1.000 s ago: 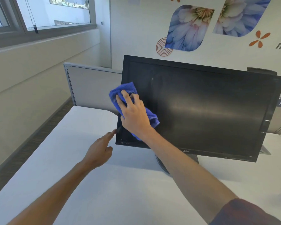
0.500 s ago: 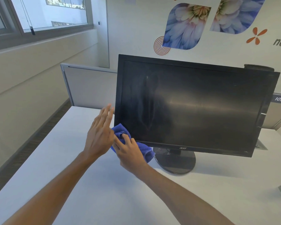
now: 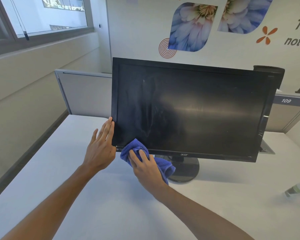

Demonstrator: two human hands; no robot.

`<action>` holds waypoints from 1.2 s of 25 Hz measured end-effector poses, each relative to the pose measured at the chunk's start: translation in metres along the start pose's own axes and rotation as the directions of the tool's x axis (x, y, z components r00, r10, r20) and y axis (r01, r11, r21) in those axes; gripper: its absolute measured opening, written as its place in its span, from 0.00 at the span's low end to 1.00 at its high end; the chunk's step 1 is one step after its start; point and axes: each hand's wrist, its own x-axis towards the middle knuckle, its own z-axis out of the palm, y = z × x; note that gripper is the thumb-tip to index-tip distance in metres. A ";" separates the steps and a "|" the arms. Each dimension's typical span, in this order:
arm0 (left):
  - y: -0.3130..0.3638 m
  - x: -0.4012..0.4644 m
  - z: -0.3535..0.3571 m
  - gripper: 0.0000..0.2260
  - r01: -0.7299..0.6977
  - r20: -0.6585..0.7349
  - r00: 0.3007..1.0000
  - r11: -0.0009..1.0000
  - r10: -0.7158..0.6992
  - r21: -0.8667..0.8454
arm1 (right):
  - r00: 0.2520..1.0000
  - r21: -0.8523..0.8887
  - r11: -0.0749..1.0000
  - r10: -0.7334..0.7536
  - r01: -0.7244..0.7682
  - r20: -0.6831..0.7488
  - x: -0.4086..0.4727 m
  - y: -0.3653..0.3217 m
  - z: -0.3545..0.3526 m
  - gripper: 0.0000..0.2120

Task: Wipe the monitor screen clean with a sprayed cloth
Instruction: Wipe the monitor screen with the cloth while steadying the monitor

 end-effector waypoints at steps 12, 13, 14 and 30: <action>0.040 -0.009 0.019 0.42 0.086 -0.036 0.996 0.996 -0.085 0.012 | 0.986 0.072 0.984 0.166 -0.166 0.003 -0.068 0.081 0.019 0.35; 0.047 -0.012 0.024 0.43 0.065 -0.033 0.997 0.998 -0.065 0.013 | 0.985 0.070 0.983 0.171 -0.170 -0.002 -0.074 0.088 0.021 0.35; 0.055 -0.014 0.027 0.43 0.046 -0.030 0.999 0.999 -0.046 0.015 | 0.984 0.067 0.982 0.178 -0.177 -0.007 -0.080 0.096 0.023 0.35; 0.155 -0.038 0.099 0.38 -0.107 0.078 0.992 0.991 0.100 0.079 | 0.919 0.009 0.919 0.395 -0.395 0.014 -0.200 0.217 0.064 0.29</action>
